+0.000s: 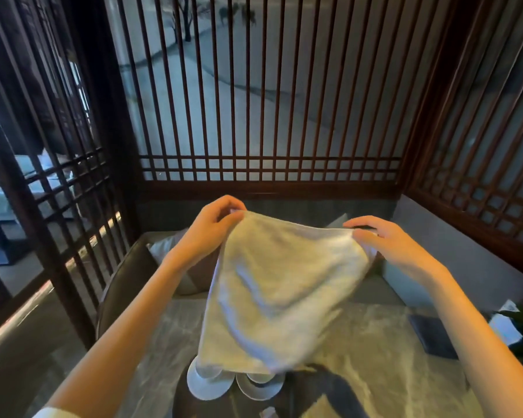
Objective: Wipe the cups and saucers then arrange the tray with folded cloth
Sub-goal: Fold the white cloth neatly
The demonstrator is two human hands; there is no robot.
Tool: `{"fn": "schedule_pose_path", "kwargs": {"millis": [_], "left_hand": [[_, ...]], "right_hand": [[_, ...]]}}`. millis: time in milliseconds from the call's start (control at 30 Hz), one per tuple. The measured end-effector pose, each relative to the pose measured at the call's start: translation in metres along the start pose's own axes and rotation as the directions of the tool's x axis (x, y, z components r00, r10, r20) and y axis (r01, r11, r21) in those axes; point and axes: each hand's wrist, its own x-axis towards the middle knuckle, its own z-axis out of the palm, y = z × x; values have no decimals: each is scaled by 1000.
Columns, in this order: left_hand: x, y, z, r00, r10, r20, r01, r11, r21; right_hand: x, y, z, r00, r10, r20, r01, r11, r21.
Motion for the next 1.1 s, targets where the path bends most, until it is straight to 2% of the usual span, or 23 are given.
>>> {"fn": "schedule_pose_path", "kwargs": {"millis": [100, 200, 333, 467, 567, 667, 767, 800, 867, 933, 1100], "left_hand": [[10, 7, 9, 998, 21, -65, -21, 1000, 3], [19, 3, 11, 987, 44, -154, -28, 994, 106], [17, -12, 12, 983, 58, -174, -25, 982, 188], [15, -14, 19, 968, 16, -252, 24, 987, 156], [14, -10, 20, 950, -50, -310, 65, 997, 39], [7, -6, 19, 930, -169, -325, 134, 983, -128], [0, -2, 23, 923, -240, -302, 188, 963, -191], [-2, 1, 27, 929, -245, -277, 190, 959, -212], [-10, 8, 36, 943, -242, -227, 187, 953, -239], [-17, 17, 47, 956, -230, -180, 182, 952, -247], [-31, 34, 69, 974, -209, -82, 179, 943, -280]], "right_hand": [[1, 6, 8, 999, 25, 31, -24, 1000, -19], [0, 11, 8, 998, 1, -56, -1, 1000, 1], [-6, 12, 1, 993, -31, -111, 59, 964, 258], [-6, 2, -1, 977, -96, -191, 149, 946, 288], [-9, -5, -5, 992, -85, -95, 116, 909, 399], [-15, -8, -14, 981, -144, 128, 75, 897, 436], [-21, -17, -9, 936, -161, 313, 41, 933, 359], [-21, -22, -2, 945, -140, 297, 59, 963, 264], [-20, -34, 14, 979, -120, 164, 115, 993, 40], [-19, -44, 27, 987, -138, 80, 144, 987, -72], [-19, -63, 46, 960, -137, 244, 161, 984, -80]]}}
